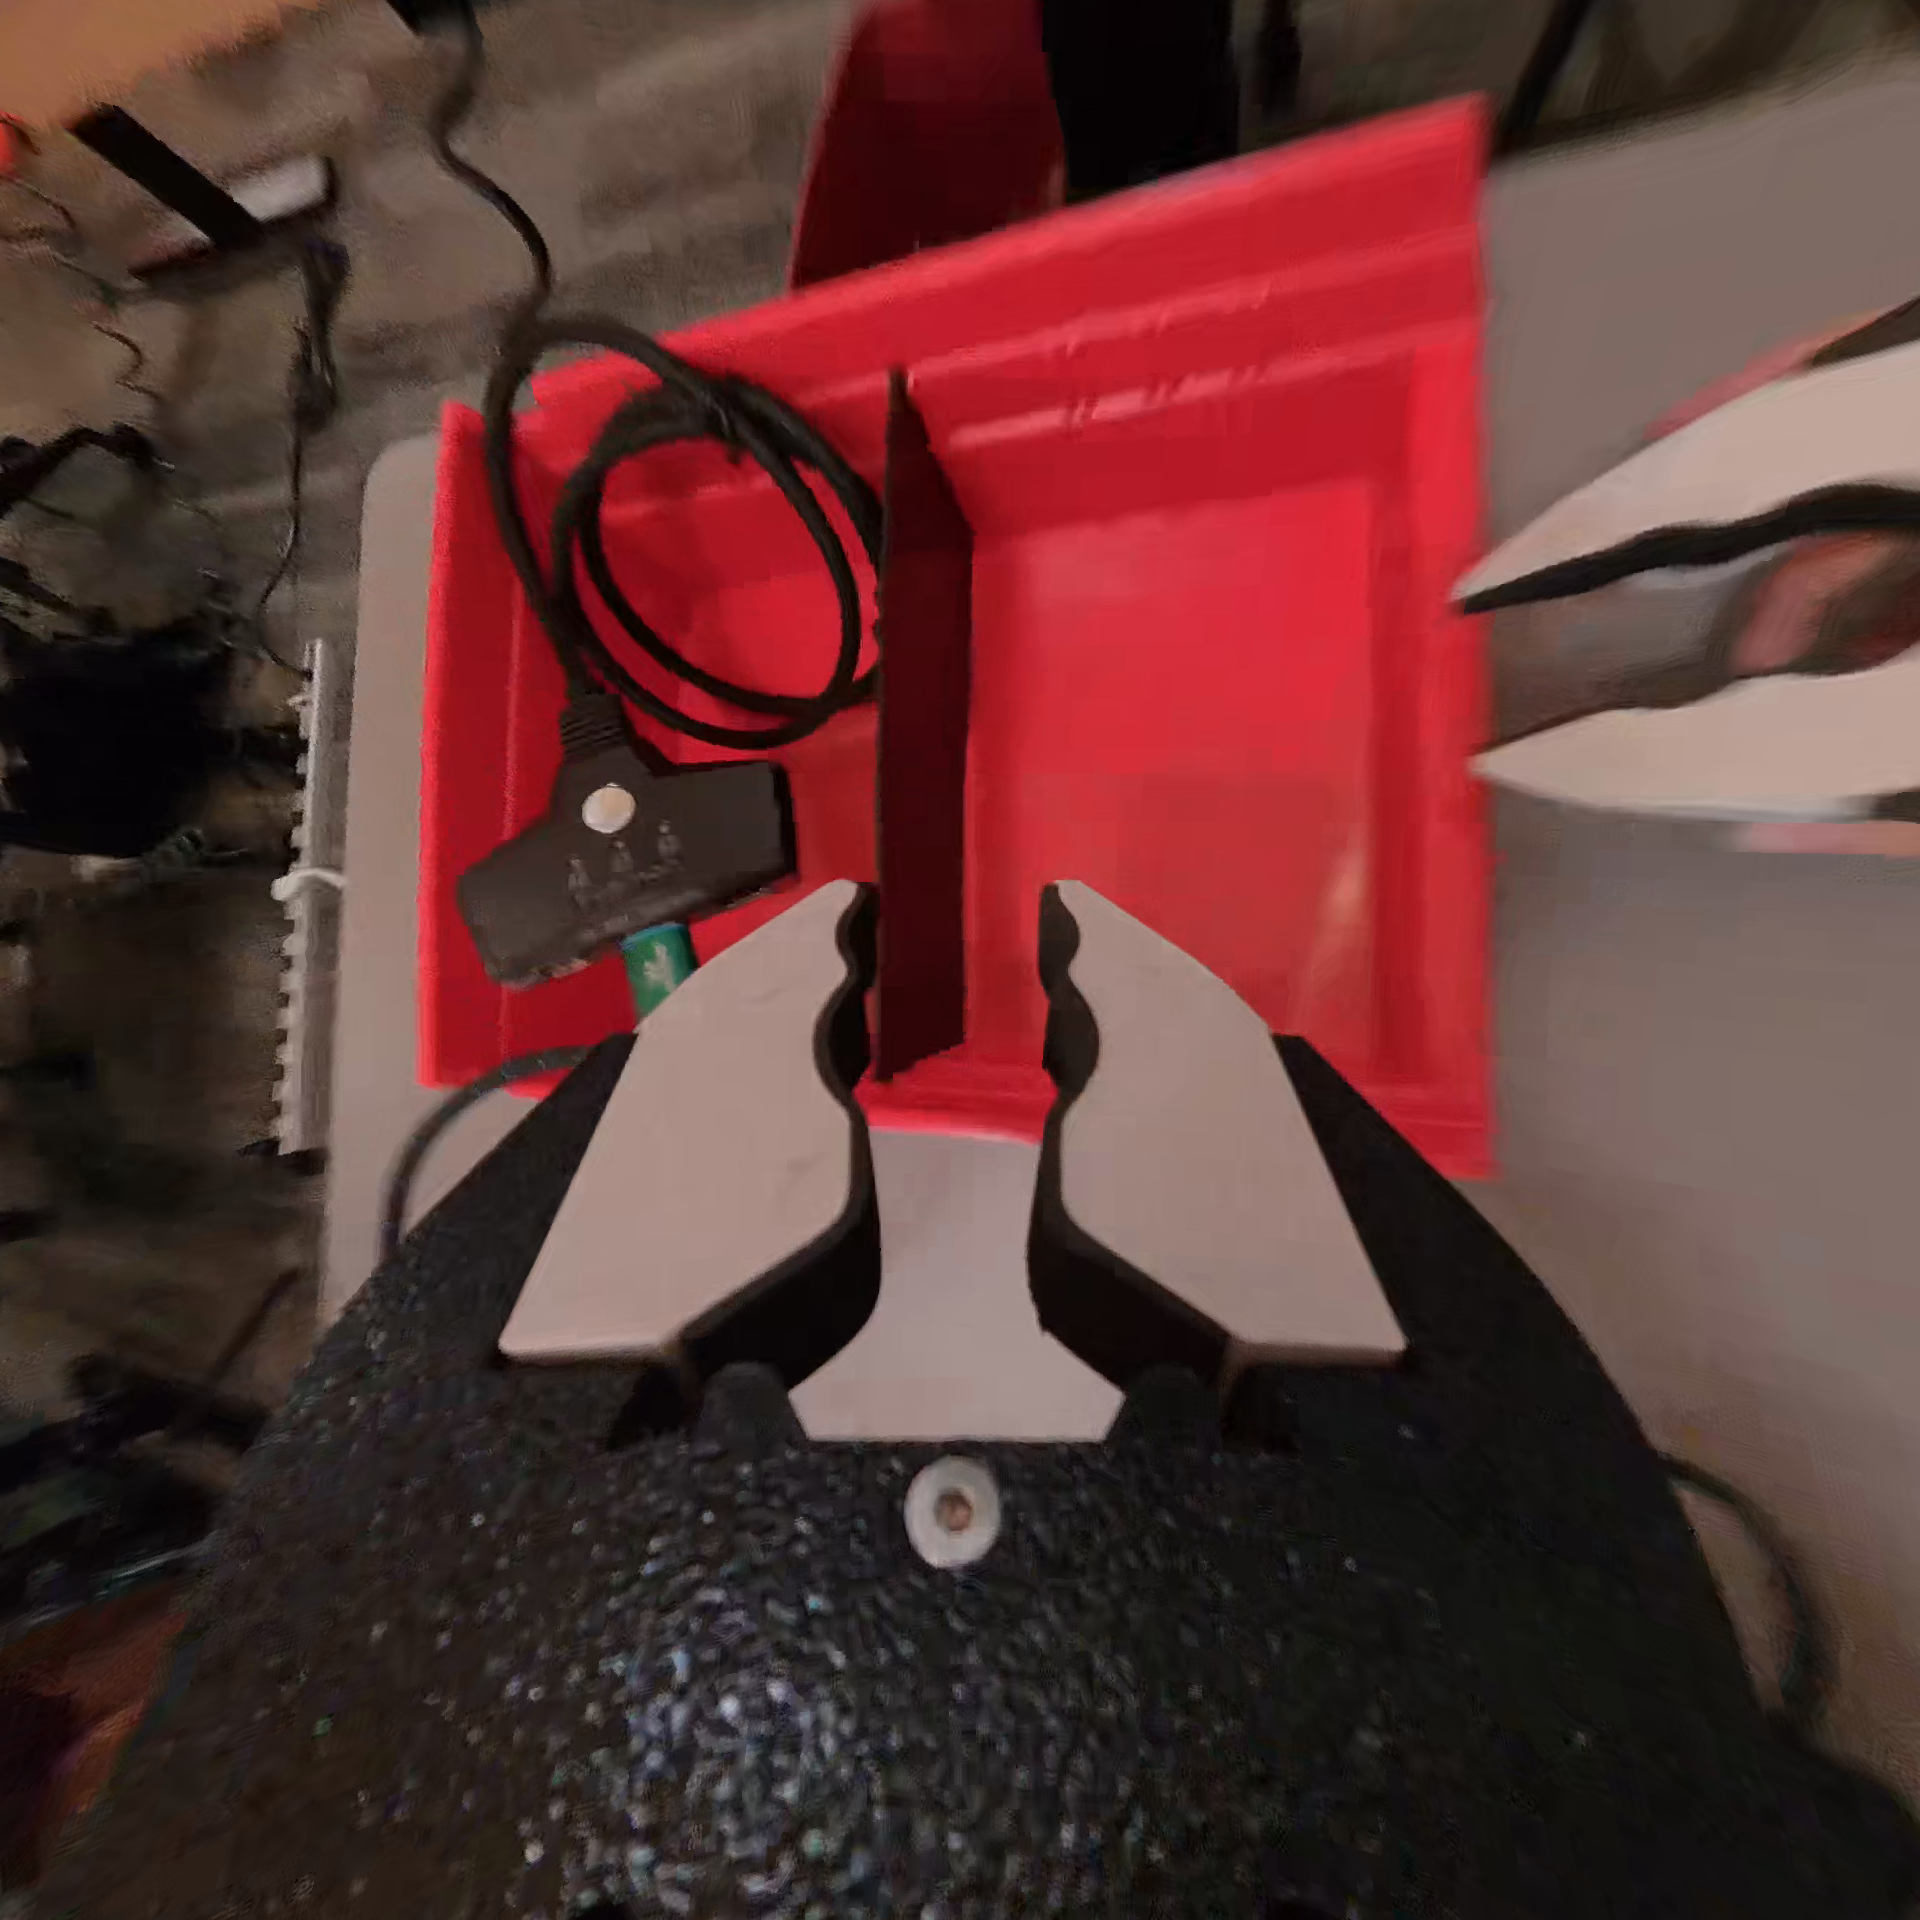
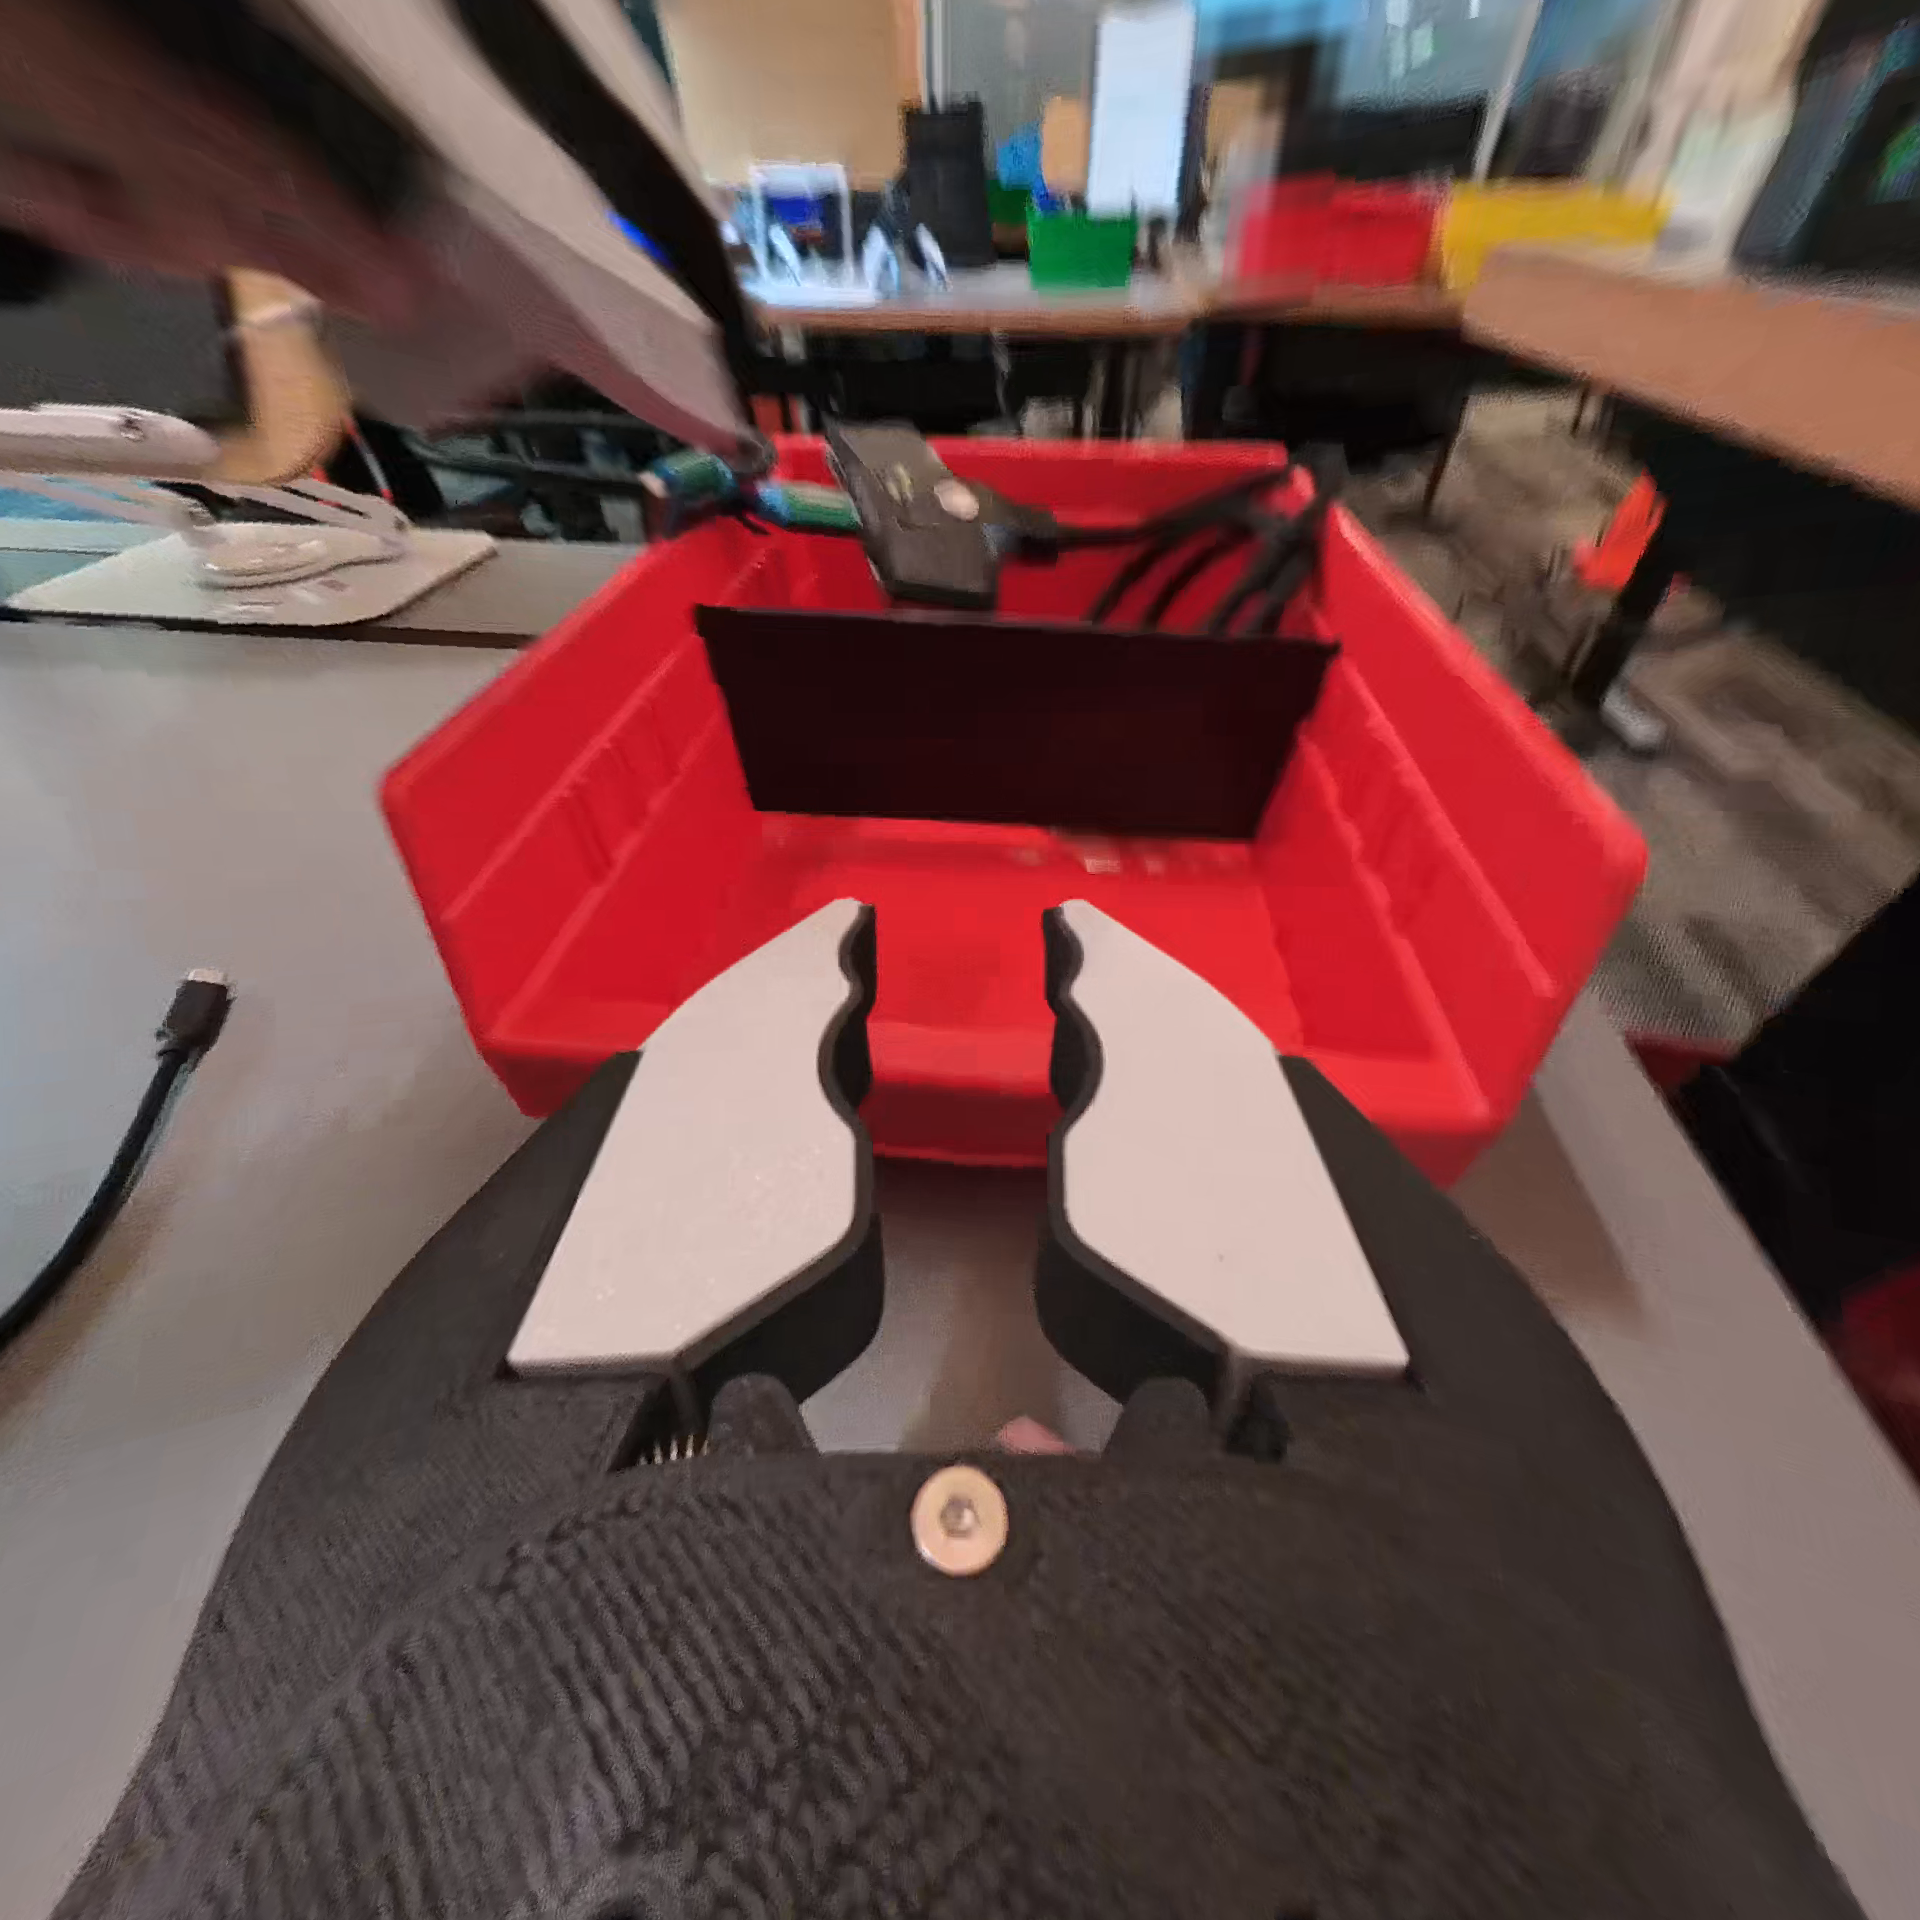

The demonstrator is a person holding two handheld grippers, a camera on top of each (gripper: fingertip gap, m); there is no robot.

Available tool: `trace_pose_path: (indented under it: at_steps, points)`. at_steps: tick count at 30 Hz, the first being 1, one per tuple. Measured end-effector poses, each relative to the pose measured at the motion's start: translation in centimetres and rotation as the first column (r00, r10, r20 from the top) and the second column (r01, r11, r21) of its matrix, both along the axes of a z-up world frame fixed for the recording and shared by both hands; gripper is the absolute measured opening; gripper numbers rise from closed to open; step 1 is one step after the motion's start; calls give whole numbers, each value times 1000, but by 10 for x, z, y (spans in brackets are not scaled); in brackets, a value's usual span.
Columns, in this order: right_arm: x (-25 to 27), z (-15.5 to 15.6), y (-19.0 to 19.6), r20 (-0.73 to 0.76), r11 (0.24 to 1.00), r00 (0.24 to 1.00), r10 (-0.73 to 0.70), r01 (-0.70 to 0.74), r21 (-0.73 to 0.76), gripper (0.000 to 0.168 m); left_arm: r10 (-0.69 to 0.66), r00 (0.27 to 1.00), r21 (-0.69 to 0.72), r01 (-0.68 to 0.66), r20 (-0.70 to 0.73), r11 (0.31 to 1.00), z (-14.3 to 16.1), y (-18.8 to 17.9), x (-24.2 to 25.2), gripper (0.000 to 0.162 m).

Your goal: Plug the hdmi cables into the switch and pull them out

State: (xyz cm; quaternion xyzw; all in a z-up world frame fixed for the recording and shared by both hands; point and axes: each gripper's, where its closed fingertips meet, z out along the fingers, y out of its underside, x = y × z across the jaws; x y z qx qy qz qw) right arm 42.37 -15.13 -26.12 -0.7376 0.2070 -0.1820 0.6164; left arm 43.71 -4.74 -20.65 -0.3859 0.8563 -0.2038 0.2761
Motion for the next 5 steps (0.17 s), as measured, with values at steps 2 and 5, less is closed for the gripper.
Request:
trace_pose_path:
  at_steps: [2, 5]
  points:
    - [-8, 14, 8, 131, 999, 991, 18, -23, 33, 25, -24, 998, 130, 31, -62, 991, -16, 15, 29, 26]
    - [-22, 0, 22, 161, 990, 979, 126, -113, -88, 25, -12, 976, 160, 48, -218, 986, -45, 25, 52, 19]
